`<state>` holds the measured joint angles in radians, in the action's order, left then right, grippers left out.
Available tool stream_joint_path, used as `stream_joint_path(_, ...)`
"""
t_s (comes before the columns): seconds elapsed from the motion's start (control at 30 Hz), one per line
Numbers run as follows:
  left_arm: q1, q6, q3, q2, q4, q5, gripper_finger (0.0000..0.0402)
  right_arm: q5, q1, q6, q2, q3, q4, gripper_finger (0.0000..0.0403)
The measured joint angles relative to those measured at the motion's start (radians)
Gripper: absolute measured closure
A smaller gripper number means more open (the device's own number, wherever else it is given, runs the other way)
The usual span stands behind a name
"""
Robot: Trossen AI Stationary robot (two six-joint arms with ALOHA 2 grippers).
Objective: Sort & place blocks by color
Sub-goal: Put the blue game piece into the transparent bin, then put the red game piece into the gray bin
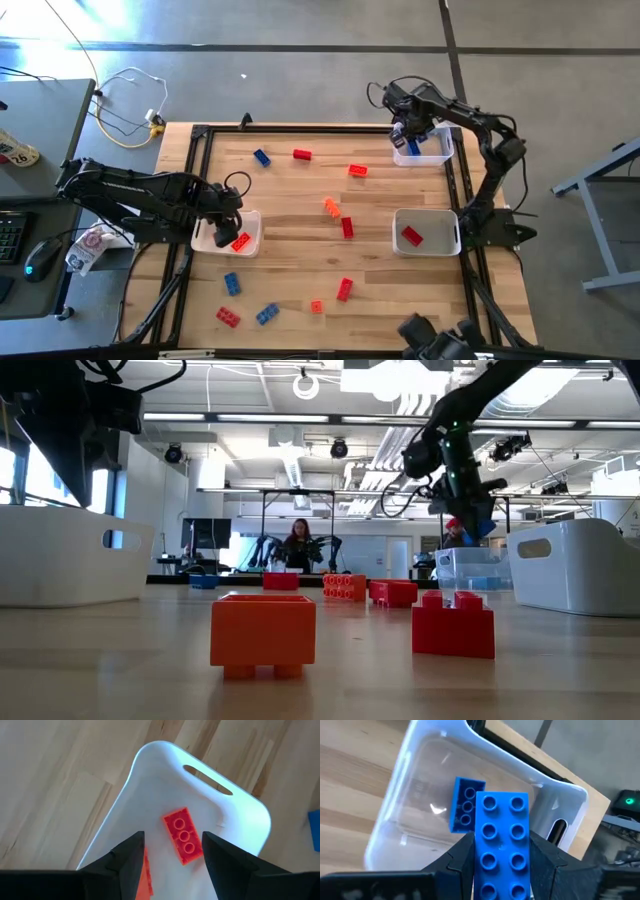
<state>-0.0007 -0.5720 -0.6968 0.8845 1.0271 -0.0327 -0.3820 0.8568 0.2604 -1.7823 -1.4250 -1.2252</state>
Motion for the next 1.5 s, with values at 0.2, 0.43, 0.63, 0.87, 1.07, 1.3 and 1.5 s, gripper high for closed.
stream_joint_path(0.2,-0.014,-0.003,0.0,0.0,0.0,0.048,0.0218,0.043,0.021,-0.04,-0.064,0.0,0.008,0.0289)
stream_joint_path(0.43,-0.099,-0.076,0.0,0.0,-0.028,0.052,0.0218,0.058,0.039,-0.087,-0.122,0.0,0.011,0.0263)
stream_joint_path(0.63,-0.205,-0.113,0.0,0.0,-0.106,0.058,0.0218,0.03,0.04,-0.112,-0.13,0.0,0.057,0.024)
stream_joint_path(0.87,-0.317,-0.159,0.0,0.0,-0.155,0.058,0.0218,0.001,0.038,-0.148,-0.129,0.0,0.058,0.0213)
stream_joint_path(1.07,-0.398,-0.159,0.0,0.0,-0.187,0.056,0.0218,0.001,0.037,-0.108,-0.122,0.0,0.045,0.0208)
stream_joint_path(1.3,-0.493,-0.158,0.0,0.002,-0.281,0.071,0.0218,0.013,-0.004,-0.059,-0.051,0.0,0.038,0.0209)
stream_joint_path(1.5,-0.572,-0.158,0.0,0.012,-0.335,0.072,0.0218,0.013,-0.055,-0.011,0.038,0.0,0.039,0.0209)
